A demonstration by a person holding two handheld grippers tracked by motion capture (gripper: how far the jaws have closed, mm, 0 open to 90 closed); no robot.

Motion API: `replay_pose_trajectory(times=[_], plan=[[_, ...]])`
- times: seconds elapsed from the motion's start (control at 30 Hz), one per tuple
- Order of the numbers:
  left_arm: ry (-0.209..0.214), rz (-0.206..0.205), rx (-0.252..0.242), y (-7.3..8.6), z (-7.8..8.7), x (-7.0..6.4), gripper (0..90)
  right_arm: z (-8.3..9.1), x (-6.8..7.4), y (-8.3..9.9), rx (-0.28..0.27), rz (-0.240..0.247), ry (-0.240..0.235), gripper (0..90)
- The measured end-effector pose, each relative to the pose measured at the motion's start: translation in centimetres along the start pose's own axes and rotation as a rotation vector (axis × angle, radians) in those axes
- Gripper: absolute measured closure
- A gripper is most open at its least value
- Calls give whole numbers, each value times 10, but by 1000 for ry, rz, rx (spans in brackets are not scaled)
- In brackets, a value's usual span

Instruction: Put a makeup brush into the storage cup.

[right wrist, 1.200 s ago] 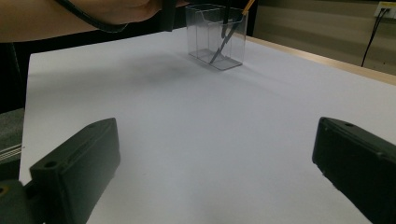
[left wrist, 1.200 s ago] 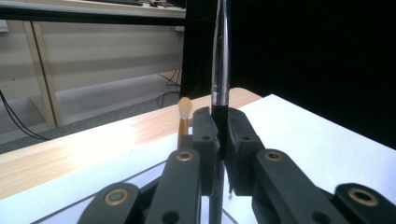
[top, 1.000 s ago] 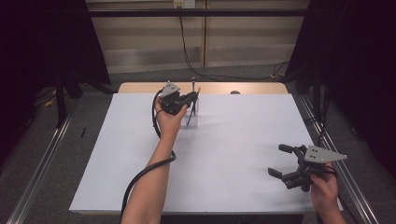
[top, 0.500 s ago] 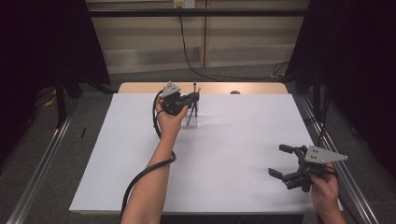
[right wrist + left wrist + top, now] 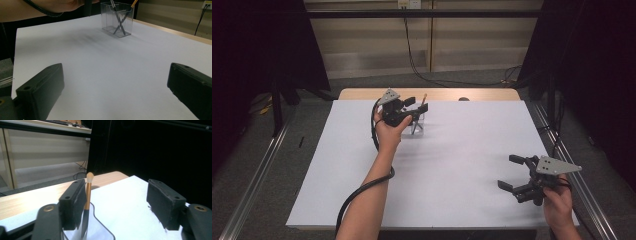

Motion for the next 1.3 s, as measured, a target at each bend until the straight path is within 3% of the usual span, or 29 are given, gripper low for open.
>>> replay_pose_trajectory(times=[0.3, 0.6, 1.3], plan=[[-16, -6, 12, 1, 4, -2, 143, 0, 0, 0, 0, 2, 0, 7], [-23, -23, 25, 3, 10, -3, 66, -1, 1, 1, 5, 3, -3, 7], [-3, -44, 21, 11, 37, -10, 21, -2, 3, -1, 3, 8, -5, 7]])
Point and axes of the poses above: each handheld gripper's, and its own axes: z roughly backward along the jaws, y roughly out of its underside, x roughly to its left, the point moved 7 cm from there along -z, roughly forward along the jaws, and after that the axes turned 6 degrees about y, right-handed, at the moved point
